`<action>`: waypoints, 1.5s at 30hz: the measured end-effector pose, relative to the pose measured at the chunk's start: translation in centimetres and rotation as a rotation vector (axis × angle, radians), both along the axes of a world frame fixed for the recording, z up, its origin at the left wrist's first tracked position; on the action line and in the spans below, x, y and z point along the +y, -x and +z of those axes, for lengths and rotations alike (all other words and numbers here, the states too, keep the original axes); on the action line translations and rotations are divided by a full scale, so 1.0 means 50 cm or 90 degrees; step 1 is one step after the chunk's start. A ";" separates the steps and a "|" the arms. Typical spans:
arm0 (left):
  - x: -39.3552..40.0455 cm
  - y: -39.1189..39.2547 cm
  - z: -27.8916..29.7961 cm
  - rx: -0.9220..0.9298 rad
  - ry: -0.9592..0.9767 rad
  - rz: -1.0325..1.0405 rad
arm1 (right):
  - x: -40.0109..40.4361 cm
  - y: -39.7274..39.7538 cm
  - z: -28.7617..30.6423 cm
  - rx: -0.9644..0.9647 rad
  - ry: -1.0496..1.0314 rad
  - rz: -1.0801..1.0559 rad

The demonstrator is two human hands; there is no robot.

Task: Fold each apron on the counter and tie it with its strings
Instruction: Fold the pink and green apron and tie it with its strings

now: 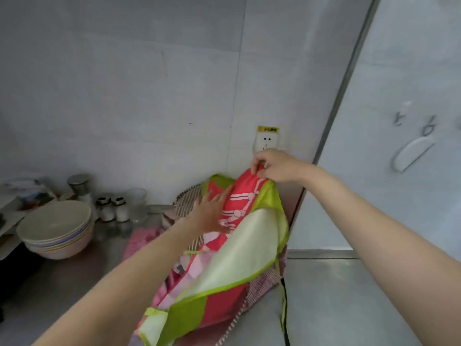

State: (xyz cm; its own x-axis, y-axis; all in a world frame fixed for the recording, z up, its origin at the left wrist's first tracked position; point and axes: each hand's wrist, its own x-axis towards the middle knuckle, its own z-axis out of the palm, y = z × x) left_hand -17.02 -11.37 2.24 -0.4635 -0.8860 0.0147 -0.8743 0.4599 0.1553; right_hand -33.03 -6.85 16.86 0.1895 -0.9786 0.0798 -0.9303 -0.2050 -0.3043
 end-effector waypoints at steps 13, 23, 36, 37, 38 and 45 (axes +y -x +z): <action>-0.017 -0.047 0.242 0.491 -0.037 -0.063 | 0.072 -0.017 -0.169 0.086 0.018 -0.153; 0.165 -0.283 0.546 0.542 0.667 0.097 | 0.086 -0.186 0.331 -0.237 0.790 -0.132; 0.281 -0.376 0.130 -0.034 -0.216 0.001 | 0.222 -0.228 0.202 -0.221 0.265 -0.117; 0.299 -0.358 0.110 0.015 -0.265 -0.005 | 0.226 -0.240 0.219 -0.252 0.283 -0.119; 0.323 -0.338 0.107 0.062 -0.302 -0.032 | 0.233 -0.252 0.232 -0.265 0.289 -0.129; 0.427 -0.212 0.168 0.532 -0.260 0.021 | 0.295 -0.289 0.269 -0.223 0.203 -0.160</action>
State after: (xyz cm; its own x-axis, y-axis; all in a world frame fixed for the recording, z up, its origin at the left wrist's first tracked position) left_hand -6.44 9.98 10.62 -0.4178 -0.9084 0.0171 -0.4177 0.2087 0.8843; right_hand -18.56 7.89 30.31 -0.1393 -0.9074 0.3965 -0.8161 -0.1215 -0.5649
